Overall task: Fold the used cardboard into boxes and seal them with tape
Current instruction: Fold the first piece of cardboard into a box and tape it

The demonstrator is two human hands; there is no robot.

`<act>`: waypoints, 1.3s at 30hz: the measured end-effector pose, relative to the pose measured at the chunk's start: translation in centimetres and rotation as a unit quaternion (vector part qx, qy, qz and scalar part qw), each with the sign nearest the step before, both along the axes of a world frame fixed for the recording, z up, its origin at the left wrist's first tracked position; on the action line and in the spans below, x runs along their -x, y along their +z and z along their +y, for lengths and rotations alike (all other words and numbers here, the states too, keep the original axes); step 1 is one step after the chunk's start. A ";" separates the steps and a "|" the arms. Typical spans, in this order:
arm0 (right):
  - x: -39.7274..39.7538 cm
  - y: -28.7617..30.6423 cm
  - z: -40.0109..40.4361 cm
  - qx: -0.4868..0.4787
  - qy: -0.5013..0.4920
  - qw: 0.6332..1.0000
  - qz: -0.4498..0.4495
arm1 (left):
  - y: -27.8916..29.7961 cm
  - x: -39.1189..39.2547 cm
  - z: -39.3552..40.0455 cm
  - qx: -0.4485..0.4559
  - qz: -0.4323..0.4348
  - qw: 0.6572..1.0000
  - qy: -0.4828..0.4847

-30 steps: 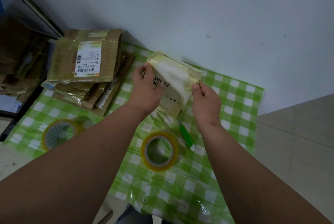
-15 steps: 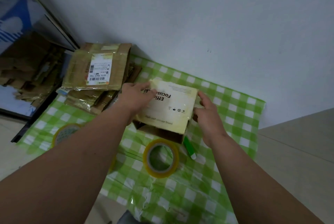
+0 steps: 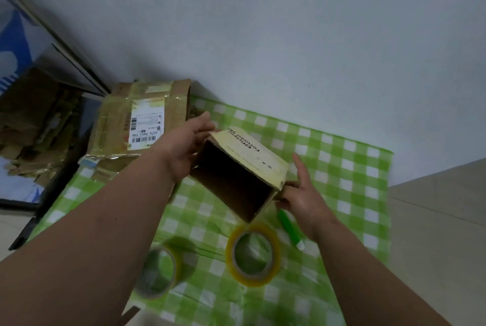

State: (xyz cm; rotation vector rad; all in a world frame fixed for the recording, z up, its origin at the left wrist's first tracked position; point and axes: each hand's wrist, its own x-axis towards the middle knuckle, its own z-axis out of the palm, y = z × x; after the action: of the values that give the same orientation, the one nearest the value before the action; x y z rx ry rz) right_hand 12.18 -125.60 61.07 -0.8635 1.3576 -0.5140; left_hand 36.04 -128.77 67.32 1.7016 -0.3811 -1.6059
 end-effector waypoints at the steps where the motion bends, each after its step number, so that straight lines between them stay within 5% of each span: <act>1: -0.6 -0.4 -0.2 -0.008 -0.012 1.000 -0.013 | 0.3 -0.2 -0.5 0.005 -0.022 0.999 -0.023; 6: -3.7 -1.9 -1.5 -0.060 -0.106 0.985 -0.123 | 1.4 -2.6 -4.3 0.062 -0.120 0.964 -0.229; 12: -7.4 -3.7 -2.0 -0.104 -0.183 0.958 -0.193 | 3.1 -2.8 -10.3 0.097 -0.317 0.813 -0.479; 17: -10.6 -5.2 -2.7 -0.121 -0.260 0.931 -0.226 | 1.3 -2.0 -12.9 0.180 -0.441 0.727 -0.495; 19: -11.5 -5.4 -3.3 -0.132 -0.246 0.943 -0.180 | 0.0 -2.7 -12.7 0.200 -0.513 0.718 -0.427; 21: -12.1 -5.4 -3.9 -0.119 -0.213 0.965 -0.102 | -1.3 -3.4 -11.6 0.172 -0.526 0.757 -0.348; 24: -12.4 -5.4 -4.3 -0.040 -0.183 0.982 0.012 | -3.5 -4.0 -9.1 0.111 -0.482 0.826 -0.271; 27: -12.8 -5.5 -4.7 0.020 -0.147 0.976 0.161 | -5.2 -4.2 -7.3 0.102 -0.390 0.867 -0.292; 32: -13.6 -4.8 -5.2 0.103 -0.099 0.973 0.179 | -4.9 -4.1 -6.5 0.154 -0.475 0.796 -0.341; 36: -14.2 -4.1 -6.1 0.120 0.005 0.963 0.241 | -4.3 -4.8 -7.1 0.184 -0.617 0.677 -0.358; 39: -14.5 -3.9 -6.4 0.113 0.063 0.945 0.300 | -4.4 -5.2 -7.1 0.163 -0.629 0.647 -0.398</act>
State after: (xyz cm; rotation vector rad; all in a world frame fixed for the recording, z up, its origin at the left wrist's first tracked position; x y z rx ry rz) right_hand 26.64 -132.02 57.17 -1.3602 1.8000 -0.3178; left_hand 41.25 -135.92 62.95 2.2032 -2.1885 -0.3546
